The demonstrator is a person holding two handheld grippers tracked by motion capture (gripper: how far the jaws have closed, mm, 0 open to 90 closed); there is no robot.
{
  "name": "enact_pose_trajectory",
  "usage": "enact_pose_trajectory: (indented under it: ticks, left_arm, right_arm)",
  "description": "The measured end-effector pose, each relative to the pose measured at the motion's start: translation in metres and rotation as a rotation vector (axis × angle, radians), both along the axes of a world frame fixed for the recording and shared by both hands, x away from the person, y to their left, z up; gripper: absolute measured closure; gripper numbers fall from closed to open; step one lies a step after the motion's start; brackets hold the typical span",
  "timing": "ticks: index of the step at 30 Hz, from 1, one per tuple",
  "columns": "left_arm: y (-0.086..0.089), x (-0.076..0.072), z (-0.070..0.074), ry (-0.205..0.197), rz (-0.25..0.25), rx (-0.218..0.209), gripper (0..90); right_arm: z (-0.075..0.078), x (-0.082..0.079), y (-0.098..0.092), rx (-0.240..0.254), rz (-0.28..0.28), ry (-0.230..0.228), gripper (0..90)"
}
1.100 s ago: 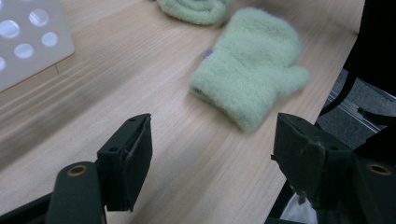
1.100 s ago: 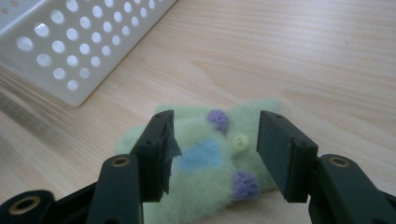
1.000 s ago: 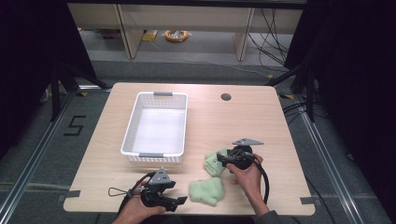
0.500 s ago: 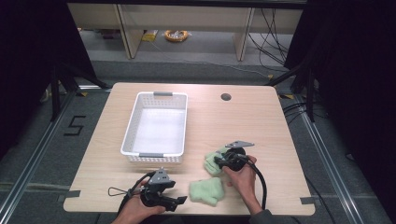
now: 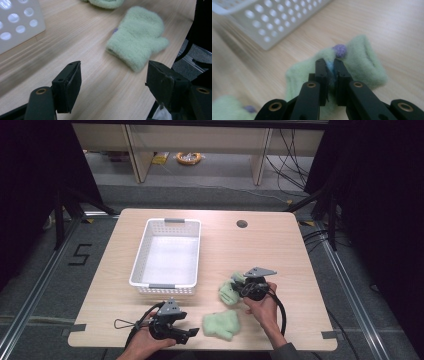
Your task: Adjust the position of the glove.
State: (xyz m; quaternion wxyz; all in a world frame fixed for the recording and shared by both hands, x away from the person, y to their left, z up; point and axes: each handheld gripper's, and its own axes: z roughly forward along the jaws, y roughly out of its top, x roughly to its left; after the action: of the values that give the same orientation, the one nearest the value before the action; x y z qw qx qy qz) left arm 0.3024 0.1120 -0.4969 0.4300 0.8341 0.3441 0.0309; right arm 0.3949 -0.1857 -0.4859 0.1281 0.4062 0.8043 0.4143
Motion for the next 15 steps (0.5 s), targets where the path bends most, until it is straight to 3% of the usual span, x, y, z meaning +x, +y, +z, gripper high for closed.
enact_pose_trajectory:
  ticks: [3,5,7,11,15]
  left_arm:
    - [0.001,0.001,0.0,-0.002,0.021,-0.019,28.1]
    - [0.003,0.002,0.002,-0.011,0.014,-0.008,28.1]
    - [0.003,0.002,0.003,0.001,0.032,-0.028,28.1]
    - [0.004,0.003,0.006,-0.019,0.03,-0.031,28.1]
    - [0.006,0.003,0.009,-0.028,0.035,-0.037,28.1]
  right_arm:
    - [0.016,-0.006,-0.001,0.019,0.038,-0.026,84.1]
    - [0.027,-0.013,-0.002,0.036,0.061,-0.045,84.1]
    - [0.036,-0.021,-0.004,0.053,0.089,-0.036,84.1]
    - [0.047,-0.039,-0.005,0.1,0.18,-0.04,84.0]
    - [0.052,-0.058,-0.001,0.101,0.255,-0.038,83.9]
